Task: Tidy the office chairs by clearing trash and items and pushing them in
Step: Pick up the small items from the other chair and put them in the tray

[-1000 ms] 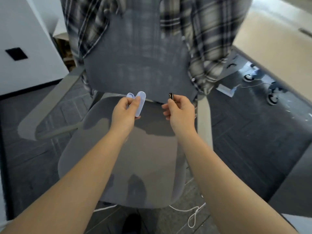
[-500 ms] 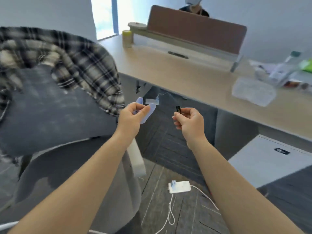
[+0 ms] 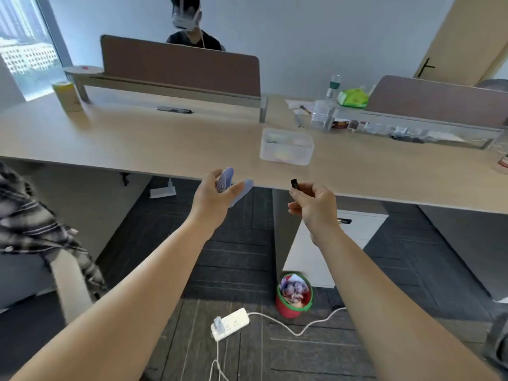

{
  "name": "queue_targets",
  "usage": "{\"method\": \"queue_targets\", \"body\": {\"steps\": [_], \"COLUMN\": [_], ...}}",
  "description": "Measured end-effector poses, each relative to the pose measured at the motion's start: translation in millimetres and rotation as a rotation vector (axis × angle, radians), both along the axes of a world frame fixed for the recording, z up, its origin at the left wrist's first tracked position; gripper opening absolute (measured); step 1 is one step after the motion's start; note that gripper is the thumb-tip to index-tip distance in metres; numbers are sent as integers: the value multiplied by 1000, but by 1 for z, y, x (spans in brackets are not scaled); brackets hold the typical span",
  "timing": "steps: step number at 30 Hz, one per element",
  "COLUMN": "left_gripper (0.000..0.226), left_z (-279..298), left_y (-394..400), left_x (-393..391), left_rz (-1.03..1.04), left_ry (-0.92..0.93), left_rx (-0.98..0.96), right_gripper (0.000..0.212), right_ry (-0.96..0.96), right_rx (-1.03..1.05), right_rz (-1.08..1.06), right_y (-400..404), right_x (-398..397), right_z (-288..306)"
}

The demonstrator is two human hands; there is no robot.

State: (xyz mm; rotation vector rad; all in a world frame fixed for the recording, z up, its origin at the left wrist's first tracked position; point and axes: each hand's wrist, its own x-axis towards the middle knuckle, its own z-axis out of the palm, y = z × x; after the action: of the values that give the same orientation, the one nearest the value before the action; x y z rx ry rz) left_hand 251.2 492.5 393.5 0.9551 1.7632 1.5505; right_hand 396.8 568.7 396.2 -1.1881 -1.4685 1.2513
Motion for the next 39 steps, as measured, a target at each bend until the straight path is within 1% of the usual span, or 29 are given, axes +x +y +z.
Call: {"method": "queue_targets", "body": {"steps": [1,3,4,6,9,11,12,14,15,17,19,20,21,22,24,25,27,29,32,34,37,39], "left_gripper": [14,37,44,48,46,41,38,25,24,39,55,59,56,45,11,13,27,40,39,38,35,17], "left_z": [-1,-3,-1,2,2,4,4,5,6,5,2,-1,-4,-6,-10,-12,-13,-15,-15,-19,-28,-33], "left_y": [16,46,59,87,123,146,157,180,191,214,238,252,266,281,313,331,364,394,432,455,486,503], "left_x": [10,27,36,51,66,72,75,77,76,67,53,44,35,28,12,4,-8,-20,-37,-45,-54,-59], "left_rz": [-11,-54,-61,-91,-117,-119,-120,-108,-97,-90,-95,-100,-104,-102,-96,-84,-69,-42,19,13,-49,-79], "left_ry": [-13,-32,-39,-23,16,10,7,-8,-29,-60,-40,-27,-22,-14,-12,-32,-106,-97,-123,-44,206,329], "left_rx": [0,26,39,49,32,9,7,16,18,18,-15,-38,-61,-81,-110,-112,-126,-139,-153,-191,-257,-298], "right_gripper": [6,4,4,8,3,3,4,8,7,5,11,17,20,22,23,23,23,22,21,18,11,14], "right_ry": [4,-4,-8,-10,-1,16,20,15,13,9,2,-3,-8,-11,-14,-17,-20,-22,-46,-52,-48,-51], "right_rx": [-4,-9,-11,-12,-22,-41,-49,-52,-53,-54,-56,-54,-52,-53,-57,-59,-66,-76,-101,-112,-136,-143], "right_rz": [0,10,15,17,10,13,15,15,14,15,23,27,32,34,29,24,13,12,23,23,31,47], "right_y": [15,43,56,83,118,138,148,168,179,202,226,239,252,266,296,311,340,366,399,419,446,463], "right_x": [13,38,50,73,98,107,110,112,111,107,98,92,86,78,62,53,37,21,5,-3,-12,-17], "right_z": [1,5,7,10,12,12,12,10,10,8,6,4,2,0,-3,-4,-7,-12,-20,-27,-38,-44]}}
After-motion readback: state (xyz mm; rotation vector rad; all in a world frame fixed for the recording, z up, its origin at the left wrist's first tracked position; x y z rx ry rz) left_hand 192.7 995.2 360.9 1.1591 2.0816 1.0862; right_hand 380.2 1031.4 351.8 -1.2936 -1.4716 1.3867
